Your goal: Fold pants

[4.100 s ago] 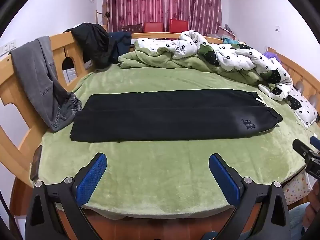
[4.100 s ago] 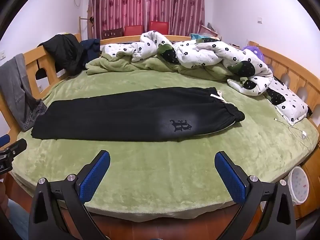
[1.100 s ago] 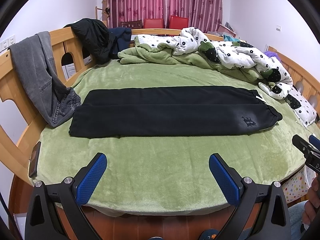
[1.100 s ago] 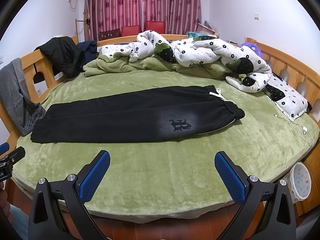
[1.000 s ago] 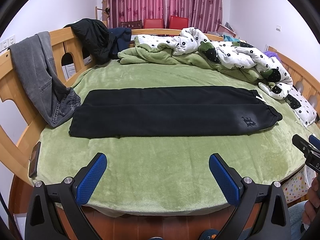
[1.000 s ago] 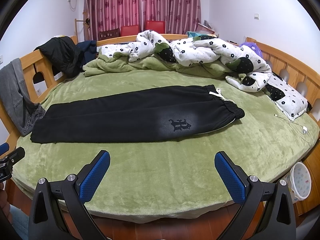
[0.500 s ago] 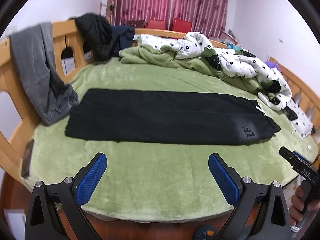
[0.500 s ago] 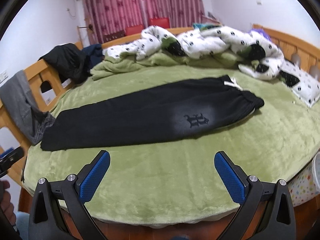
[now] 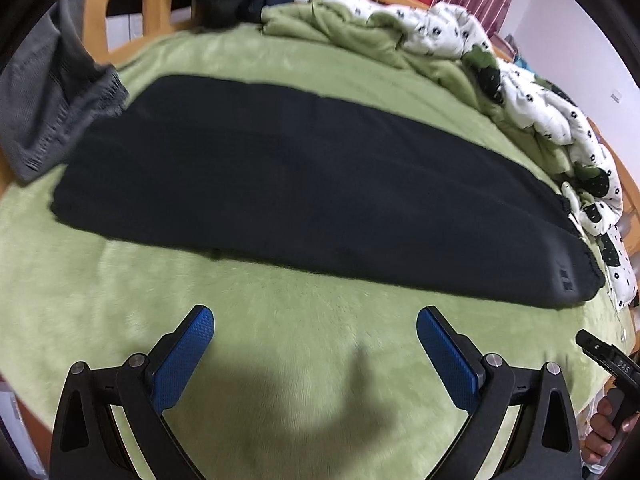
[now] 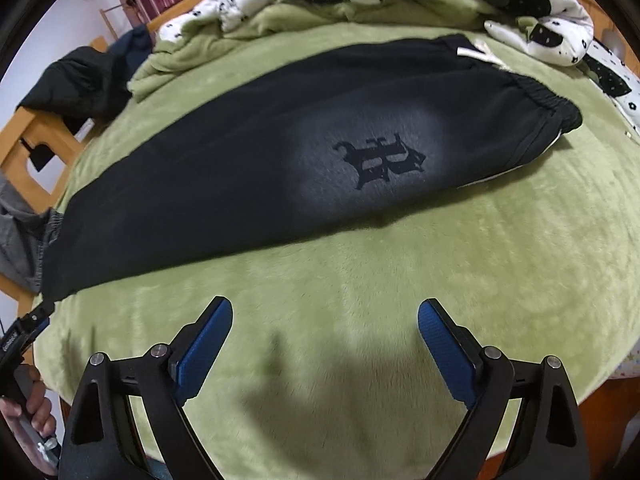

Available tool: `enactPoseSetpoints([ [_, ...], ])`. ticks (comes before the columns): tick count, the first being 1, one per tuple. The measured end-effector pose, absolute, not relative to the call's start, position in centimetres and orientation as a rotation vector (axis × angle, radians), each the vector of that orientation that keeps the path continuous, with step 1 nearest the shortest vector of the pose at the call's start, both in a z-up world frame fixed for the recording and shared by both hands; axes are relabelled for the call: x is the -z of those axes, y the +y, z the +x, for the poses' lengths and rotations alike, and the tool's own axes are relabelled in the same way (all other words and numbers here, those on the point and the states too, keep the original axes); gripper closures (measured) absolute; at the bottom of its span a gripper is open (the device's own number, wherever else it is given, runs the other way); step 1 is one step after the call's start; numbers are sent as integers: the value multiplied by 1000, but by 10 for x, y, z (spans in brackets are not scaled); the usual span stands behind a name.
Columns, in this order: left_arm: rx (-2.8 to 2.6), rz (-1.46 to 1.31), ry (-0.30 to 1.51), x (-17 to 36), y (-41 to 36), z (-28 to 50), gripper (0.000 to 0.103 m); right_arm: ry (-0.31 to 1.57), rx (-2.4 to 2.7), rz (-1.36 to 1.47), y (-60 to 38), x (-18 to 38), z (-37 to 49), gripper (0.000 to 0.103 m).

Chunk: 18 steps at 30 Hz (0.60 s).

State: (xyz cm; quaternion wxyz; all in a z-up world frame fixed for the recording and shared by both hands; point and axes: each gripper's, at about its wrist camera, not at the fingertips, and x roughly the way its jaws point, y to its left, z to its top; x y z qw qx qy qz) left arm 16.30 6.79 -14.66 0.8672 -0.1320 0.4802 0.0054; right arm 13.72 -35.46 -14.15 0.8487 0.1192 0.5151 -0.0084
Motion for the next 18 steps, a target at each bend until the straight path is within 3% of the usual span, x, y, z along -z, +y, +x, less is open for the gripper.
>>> enactPoseSetpoints([
  [6, -8, -336, 1047, 179, 61, 179, 1, 1130, -6, 251, -352, 156, 152, 10],
  [12, -25, -299, 1019, 178, 52, 189, 1, 1142, -22, 227, -348, 162, 156, 10],
  [18, -27, -438, 960, 176, 75, 194, 3, 1098, -34, 251, -362, 160, 156, 11],
])
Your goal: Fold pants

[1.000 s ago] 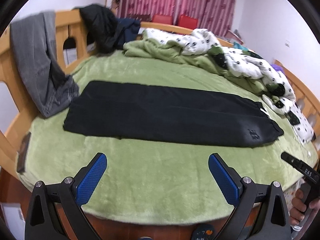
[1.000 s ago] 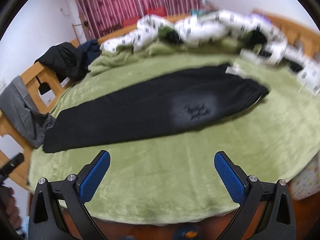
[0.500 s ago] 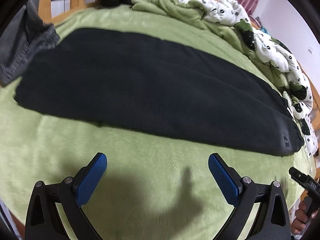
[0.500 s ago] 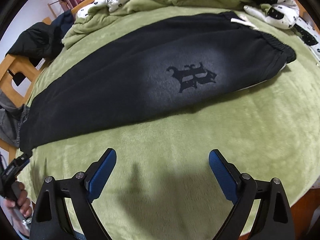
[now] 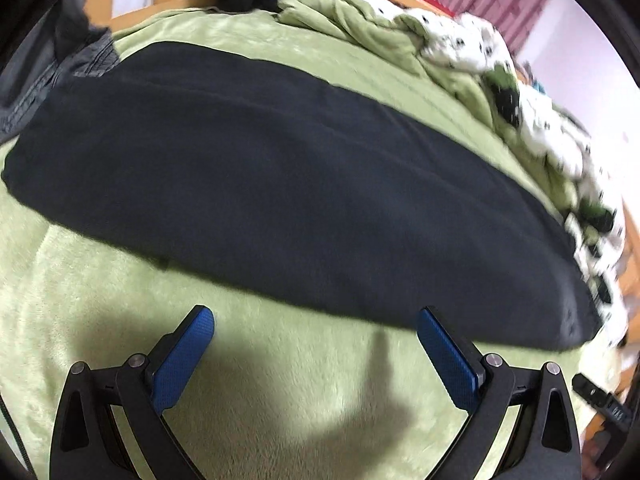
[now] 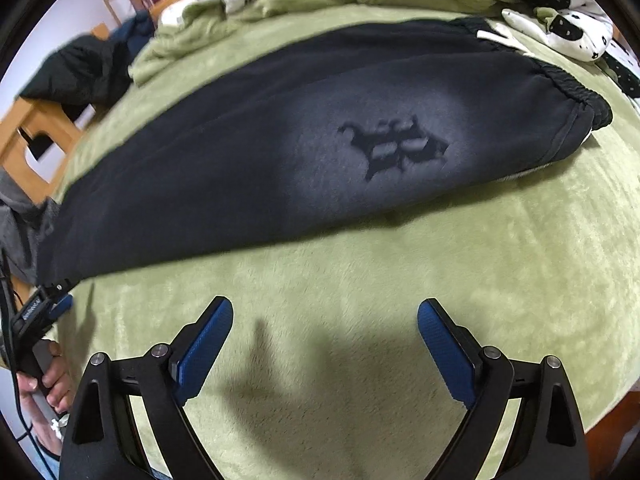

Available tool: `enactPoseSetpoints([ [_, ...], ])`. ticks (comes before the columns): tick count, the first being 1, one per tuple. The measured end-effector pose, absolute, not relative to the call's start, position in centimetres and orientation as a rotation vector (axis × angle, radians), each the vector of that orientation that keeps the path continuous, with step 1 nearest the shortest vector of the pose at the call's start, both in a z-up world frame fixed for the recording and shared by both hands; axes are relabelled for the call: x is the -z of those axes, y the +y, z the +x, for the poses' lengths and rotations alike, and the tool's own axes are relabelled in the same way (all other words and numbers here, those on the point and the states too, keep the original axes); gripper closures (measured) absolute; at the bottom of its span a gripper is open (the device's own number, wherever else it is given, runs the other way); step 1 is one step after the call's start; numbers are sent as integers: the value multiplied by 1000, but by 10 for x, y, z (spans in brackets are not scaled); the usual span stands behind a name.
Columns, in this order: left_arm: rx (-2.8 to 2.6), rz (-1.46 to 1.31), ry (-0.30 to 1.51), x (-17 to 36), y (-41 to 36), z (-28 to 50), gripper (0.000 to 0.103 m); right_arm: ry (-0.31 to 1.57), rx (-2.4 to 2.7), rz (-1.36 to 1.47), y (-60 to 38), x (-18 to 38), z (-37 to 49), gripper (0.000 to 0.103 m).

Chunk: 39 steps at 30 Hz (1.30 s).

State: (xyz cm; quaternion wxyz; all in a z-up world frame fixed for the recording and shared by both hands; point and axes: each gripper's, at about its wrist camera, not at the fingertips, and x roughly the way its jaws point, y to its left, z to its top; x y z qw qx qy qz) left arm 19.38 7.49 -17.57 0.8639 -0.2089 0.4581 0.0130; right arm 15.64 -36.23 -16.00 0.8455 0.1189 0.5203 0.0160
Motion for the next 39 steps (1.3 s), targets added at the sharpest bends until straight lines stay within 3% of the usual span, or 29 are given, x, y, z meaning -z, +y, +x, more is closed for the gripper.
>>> enactPoseSetpoints([
  [6, -60, -609, 933, 181, 115, 197, 22, 934, 54, 318, -425, 138, 151, 11],
  [9, -64, -670, 914, 186, 130, 201, 25, 908, 89, 347, -455, 142, 161, 17],
  [13, -106, -706, 902, 192, 145, 208, 43, 940, 83, 471, -485, 167, 187, 22],
  [14, -121, -705, 898, 192, 147, 210, 48, 943, 80, 508, -491, 176, 192, 27],
  [16, -156, -683, 902, 192, 152, 215, 77, 925, 81, 566, -501, 191, 207, 39],
  [17, -167, -673, 905, 190, 155, 217, 84, 909, 81, 577, -504, 193, 210, 51],
  [18, -172, -673, 903, 187, 160, 218, 91, 885, 81, 588, -507, 194, 215, 70],
  [19, -151, -703, 885, 182, 165, 216, 91, 868, 78, 603, -510, 192, 220, 79],
  [20, -134, -732, 863, 176, 170, 214, 92, 848, 65, 626, -513, 189, 224, 83],
  [24, -91, -670, 793, 142, 174, 226, 92, 743, -4, 643, -508, 148, 241, 85],
  [30, -43, -491, 747, 107, 168, 308, 92, 674, -64, 501, -487, 98, 299, 86],
  [39, -158, -317, 854, 151, 147, 411, 91, 780, 42, 430, -476, 141, 420, 86],
])
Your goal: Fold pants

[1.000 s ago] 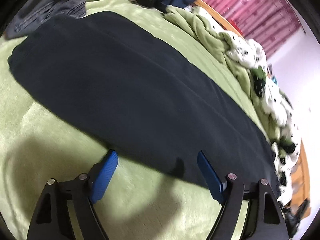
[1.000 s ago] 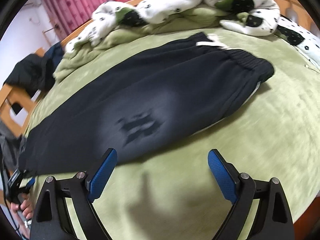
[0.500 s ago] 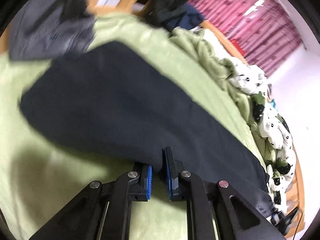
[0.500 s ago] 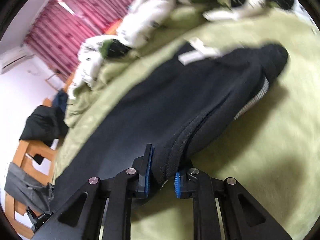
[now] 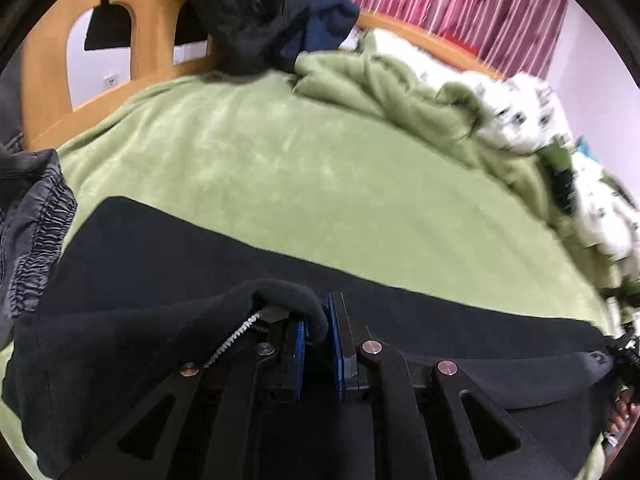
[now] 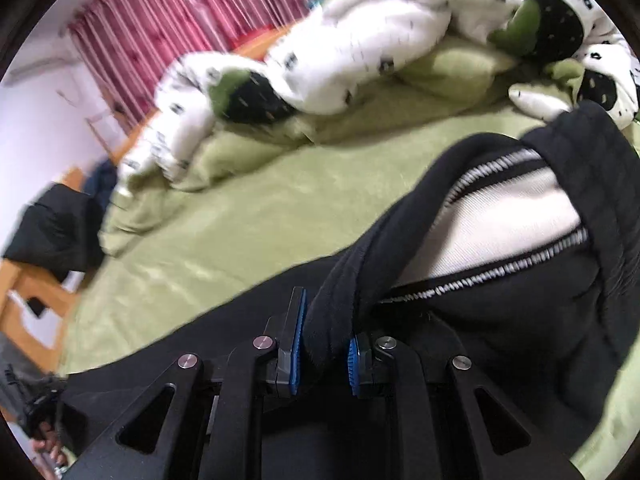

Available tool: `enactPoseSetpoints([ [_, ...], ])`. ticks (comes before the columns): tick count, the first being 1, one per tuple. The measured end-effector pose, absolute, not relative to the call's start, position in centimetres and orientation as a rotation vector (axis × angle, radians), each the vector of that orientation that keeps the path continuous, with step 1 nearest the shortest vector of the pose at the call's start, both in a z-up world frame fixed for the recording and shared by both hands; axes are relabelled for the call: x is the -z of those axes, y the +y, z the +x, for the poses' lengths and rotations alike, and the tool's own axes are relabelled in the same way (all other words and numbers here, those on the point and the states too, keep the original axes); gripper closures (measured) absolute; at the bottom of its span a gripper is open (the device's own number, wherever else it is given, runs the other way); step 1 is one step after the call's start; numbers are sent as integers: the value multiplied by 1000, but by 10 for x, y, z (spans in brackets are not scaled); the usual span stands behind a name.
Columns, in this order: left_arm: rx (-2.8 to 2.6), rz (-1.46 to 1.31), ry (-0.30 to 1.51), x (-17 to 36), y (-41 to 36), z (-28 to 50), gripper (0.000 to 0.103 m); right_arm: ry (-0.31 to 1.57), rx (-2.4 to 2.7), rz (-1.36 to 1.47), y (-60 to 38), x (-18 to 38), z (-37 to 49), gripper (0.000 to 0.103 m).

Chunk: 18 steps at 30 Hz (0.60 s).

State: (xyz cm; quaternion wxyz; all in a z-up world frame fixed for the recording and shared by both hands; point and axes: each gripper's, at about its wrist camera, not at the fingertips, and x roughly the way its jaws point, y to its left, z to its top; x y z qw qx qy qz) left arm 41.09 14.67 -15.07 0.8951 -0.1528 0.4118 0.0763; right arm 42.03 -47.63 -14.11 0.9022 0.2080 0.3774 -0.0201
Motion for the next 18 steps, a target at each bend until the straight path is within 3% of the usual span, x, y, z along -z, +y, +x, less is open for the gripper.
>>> enactPoseSetpoints([
  [3, -165, -338, 879, 162, 152, 421, 90, 831, 99, 399, -469, 165, 444, 82],
  [5, -140, -400, 895, 164, 159, 420, 80, 842, 111, 410, -471, 172, 449, 80],
  [6, -133, -429, 900, 164, 163, 415, 67, 843, 103, 439, -474, 172, 447, 72],
  [7, -128, -454, 898, 160, 165, 411, 60, 842, 91, 479, -477, 171, 443, 67],
  [9, -119, -456, 879, 152, 168, 394, 37, 833, 110, 532, -482, 162, 422, 46],
  [13, -136, -397, 865, 137, 173, 345, 31, 776, 74, 479, -472, 130, 356, 40],
  [18, -130, -490, 901, 151, 186, 273, 31, 789, 100, 350, -465, 128, 278, 34],
])
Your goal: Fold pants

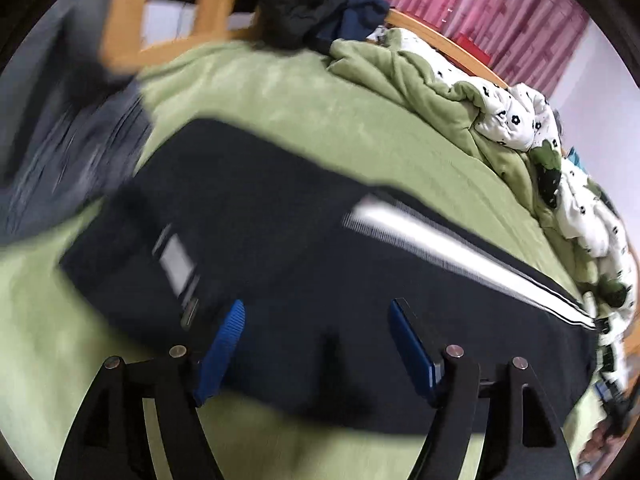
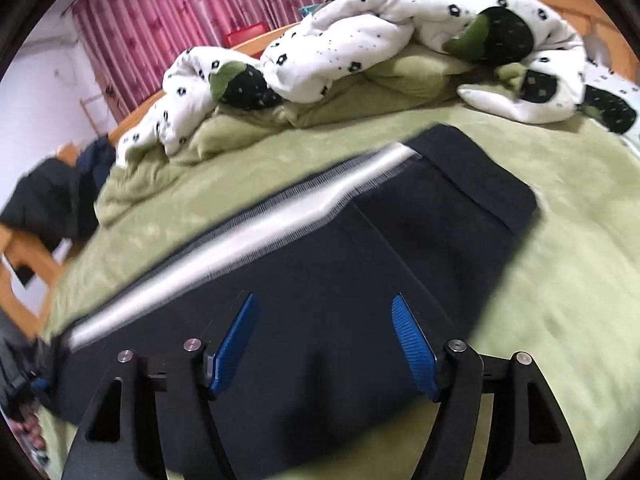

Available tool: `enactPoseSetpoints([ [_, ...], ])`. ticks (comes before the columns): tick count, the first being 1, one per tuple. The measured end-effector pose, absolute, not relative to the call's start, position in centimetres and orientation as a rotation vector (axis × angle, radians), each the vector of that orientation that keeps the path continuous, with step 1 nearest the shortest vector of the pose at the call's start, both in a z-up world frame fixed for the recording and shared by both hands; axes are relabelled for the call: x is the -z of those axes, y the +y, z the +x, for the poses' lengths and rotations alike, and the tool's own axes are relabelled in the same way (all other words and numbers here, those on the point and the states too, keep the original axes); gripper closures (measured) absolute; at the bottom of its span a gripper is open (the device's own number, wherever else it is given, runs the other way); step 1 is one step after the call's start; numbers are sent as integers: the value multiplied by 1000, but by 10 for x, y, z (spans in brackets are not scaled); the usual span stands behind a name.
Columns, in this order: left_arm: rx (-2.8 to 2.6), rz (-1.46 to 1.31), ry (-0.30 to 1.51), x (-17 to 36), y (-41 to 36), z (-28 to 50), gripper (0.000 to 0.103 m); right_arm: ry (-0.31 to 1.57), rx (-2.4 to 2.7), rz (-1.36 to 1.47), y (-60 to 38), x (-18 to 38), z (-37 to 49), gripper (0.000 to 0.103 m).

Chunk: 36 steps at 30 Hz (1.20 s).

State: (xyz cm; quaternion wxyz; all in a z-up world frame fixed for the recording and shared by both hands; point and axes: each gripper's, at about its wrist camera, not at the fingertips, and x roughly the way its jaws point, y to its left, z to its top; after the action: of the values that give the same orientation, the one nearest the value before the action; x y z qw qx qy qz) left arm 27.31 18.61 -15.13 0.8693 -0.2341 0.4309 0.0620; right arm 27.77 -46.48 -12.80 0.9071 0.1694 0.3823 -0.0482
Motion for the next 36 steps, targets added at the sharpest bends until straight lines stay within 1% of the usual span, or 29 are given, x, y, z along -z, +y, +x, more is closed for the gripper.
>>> enactPoseSetpoints([
  [4, -60, -684, 944, 187, 196, 221, 31, 832, 120, 389, -481, 154, 233, 33],
  [6, -34, -767, 936, 202, 200, 211, 31, 870, 124, 456, -491, 175, 223, 33],
  [9, -18, -791, 900, 204, 207, 221, 31, 868, 111, 531, -500, 192, 221, 33],
  [10, -15, -799, 894, 205, 209, 226, 31, 838, 107, 548, -502, 194, 222, 31],
  [11, -16, -807, 887, 207, 211, 236, 31, 819, 103, 562, -504, 194, 225, 27],
  [12, -25, -807, 886, 210, 213, 243, 31, 811, 99, 575, -505, 194, 230, 25],
  [14, -57, -796, 855, 213, 215, 259, 34, 809, 102, 597, -507, 197, 248, 25],
  [15, -75, -778, 843, 212, 215, 263, 42, 812, 112, 596, -509, 198, 257, 24],
  [16, -104, -742, 837, 210, 214, 271, 47, 814, 123, 594, -509, 198, 267, 24],
  [17, -117, -720, 834, 209, 213, 277, 56, 812, 132, 589, -509, 198, 278, 24],
  [19, -150, -696, 838, 211, 215, 288, 73, 818, 142, 570, -508, 198, 300, 31],
  [20, -153, -691, 843, 211, 217, 293, 76, 824, 152, 553, -507, 199, 312, 44],
  [21, -155, -688, 847, 212, 218, 296, 82, 832, 168, 530, -507, 201, 321, 61],
  [22, -156, -679, 861, 211, 219, 299, 84, 830, 190, 512, -507, 203, 327, 70],
  [23, -158, -665, 868, 209, 218, 301, 87, 813, 187, 530, -511, 204, 329, 83],
  [24, -162, -654, 857, 204, 215, 298, 90, 799, 178, 569, -515, 204, 330, 86],
  [28, -162, -608, 843, 185, 207, 278, 91, 712, 157, 676, -528, 182, 304, 89],
  [30, -135, -616, 844, 177, 204, 260, 91, 709, 134, 684, -533, 166, 285, 90],
  [34, -72, -588, 885, 168, 178, 210, 91, 724, 142, 562, -548, 137, 232, 90],
  [36, -36, -576, 907, 170, 164, 186, 91, 733, 159, 553, -567, 131, 202, 90],
])
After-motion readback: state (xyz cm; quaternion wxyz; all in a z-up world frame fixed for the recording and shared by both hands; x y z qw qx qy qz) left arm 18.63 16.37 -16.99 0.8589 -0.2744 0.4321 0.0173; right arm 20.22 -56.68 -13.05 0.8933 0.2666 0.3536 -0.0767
